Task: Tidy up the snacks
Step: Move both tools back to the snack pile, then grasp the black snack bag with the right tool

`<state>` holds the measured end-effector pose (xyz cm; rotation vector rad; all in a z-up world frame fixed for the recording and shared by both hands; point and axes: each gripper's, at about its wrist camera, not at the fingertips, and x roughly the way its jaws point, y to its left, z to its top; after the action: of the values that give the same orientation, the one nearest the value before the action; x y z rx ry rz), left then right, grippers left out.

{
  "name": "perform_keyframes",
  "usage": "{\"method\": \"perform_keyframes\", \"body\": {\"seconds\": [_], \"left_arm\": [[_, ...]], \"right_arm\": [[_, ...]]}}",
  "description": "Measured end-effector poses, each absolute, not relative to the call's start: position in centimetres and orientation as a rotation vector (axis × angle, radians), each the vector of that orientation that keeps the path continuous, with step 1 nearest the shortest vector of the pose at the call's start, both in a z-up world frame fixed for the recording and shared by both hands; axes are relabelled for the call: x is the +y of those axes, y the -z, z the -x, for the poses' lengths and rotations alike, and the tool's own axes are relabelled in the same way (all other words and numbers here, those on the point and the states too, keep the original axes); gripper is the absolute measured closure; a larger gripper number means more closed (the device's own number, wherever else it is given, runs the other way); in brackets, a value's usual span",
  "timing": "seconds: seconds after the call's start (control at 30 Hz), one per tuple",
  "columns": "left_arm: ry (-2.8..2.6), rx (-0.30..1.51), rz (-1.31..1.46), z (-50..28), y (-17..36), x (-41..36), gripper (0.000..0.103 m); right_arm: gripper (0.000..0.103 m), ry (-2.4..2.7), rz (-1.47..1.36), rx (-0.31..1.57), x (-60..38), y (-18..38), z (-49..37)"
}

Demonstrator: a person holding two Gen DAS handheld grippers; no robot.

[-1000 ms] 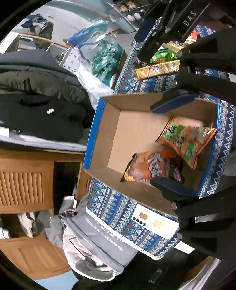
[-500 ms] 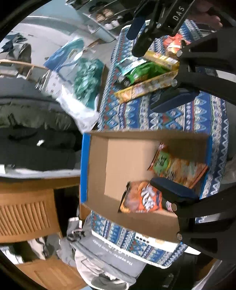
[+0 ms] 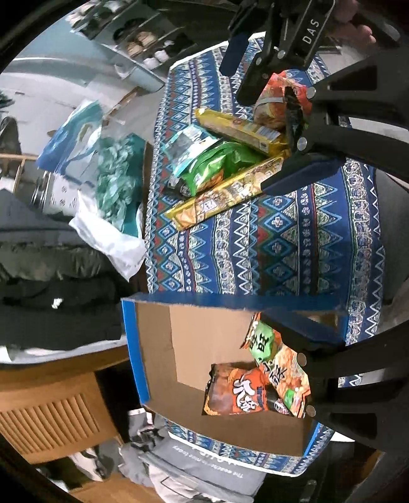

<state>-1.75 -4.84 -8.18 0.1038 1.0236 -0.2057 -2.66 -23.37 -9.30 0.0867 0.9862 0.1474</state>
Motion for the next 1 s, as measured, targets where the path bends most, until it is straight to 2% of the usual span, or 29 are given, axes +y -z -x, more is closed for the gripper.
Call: {"method": "perform_keyframes", "body": {"seconds": [0.63,1.0], "left_arm": [[0.167,1.087,-0.169,3.6,12.7,-7.3,0.028],[0.151,1.1,-0.162,3.6,14.6,-7.3,0.028]], "right_arm": [[0.033,-0.309,0.076,1.068,-21.7,13.4,5.3],[0.033,-0.343,0.171,1.113,-20.8,15.3,4.1]]}}
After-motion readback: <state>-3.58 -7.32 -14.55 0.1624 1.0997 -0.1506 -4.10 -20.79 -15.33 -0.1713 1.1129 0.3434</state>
